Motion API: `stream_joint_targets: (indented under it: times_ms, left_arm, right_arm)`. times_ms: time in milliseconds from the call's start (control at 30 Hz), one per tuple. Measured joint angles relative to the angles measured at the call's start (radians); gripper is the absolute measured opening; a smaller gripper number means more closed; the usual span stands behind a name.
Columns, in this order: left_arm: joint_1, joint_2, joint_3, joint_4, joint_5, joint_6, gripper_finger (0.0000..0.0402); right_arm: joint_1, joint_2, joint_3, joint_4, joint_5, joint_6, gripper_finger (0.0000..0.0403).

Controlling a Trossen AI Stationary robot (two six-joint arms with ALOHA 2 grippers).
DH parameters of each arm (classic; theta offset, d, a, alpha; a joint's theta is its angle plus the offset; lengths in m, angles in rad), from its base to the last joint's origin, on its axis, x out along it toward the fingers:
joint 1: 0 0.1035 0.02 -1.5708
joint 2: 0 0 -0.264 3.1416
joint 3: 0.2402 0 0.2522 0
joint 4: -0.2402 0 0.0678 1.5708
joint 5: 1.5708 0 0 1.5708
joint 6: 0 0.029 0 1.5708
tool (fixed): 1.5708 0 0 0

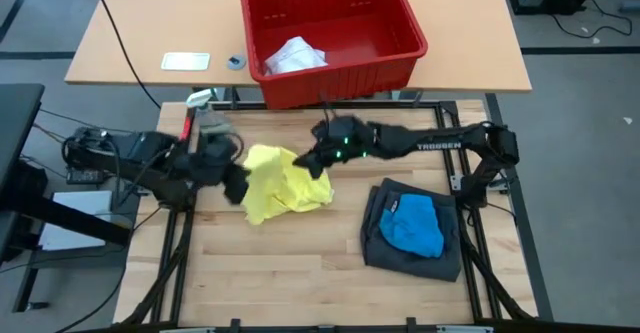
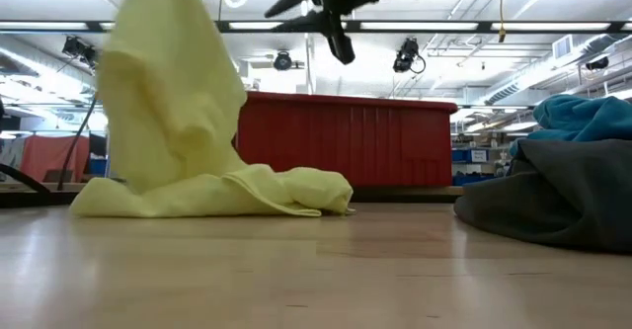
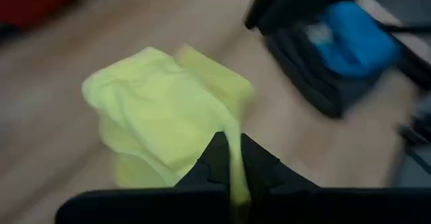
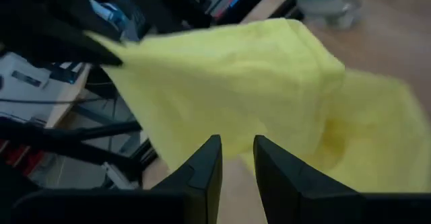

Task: Fold laundry
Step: Fold the yellow shirt

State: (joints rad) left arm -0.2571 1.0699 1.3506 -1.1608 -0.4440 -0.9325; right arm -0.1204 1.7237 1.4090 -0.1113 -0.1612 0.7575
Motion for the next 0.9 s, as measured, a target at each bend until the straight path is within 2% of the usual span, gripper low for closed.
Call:
stream_joint_targets:
  times_ms: [200,367,467,767,833,900]
  left_arm:
    - [-0.121,-0.072,-0.112,0.149,0.02,0.013,0.0009]
    - [-0.16,-0.071,-0.114,0.265,0.019,0.147,0.001]
    - [-0.164,-0.069,-0.114,0.331,0.019,0.224,0.0011]
    - [-0.178,-0.061,-0.114,0.444,0.019,0.289,0.0013]
    - [-0.191,-0.061,-0.114,0.465,0.019,0.297,0.0014]
    - [-0.197,-0.057,-0.114,0.494,0.019,0.296,0.0014]
  right_arm:
    - [0.183,0.006,0.0,-0.011,0.2,0.058,0.0094]
    - [0.314,0.008,0.001,0.077,0.446,0.126,0.0109]
    - [0.358,0.008,0.001,0.053,0.545,0.126,0.0132]
    - [0.394,0.09,0.0,0.048,0.563,0.167,0.0242]
    - [0.385,0.107,0.0,0.061,0.556,0.164,0.0251]
    - [0.365,0.114,-0.001,0.043,0.561,0.165,0.0241]
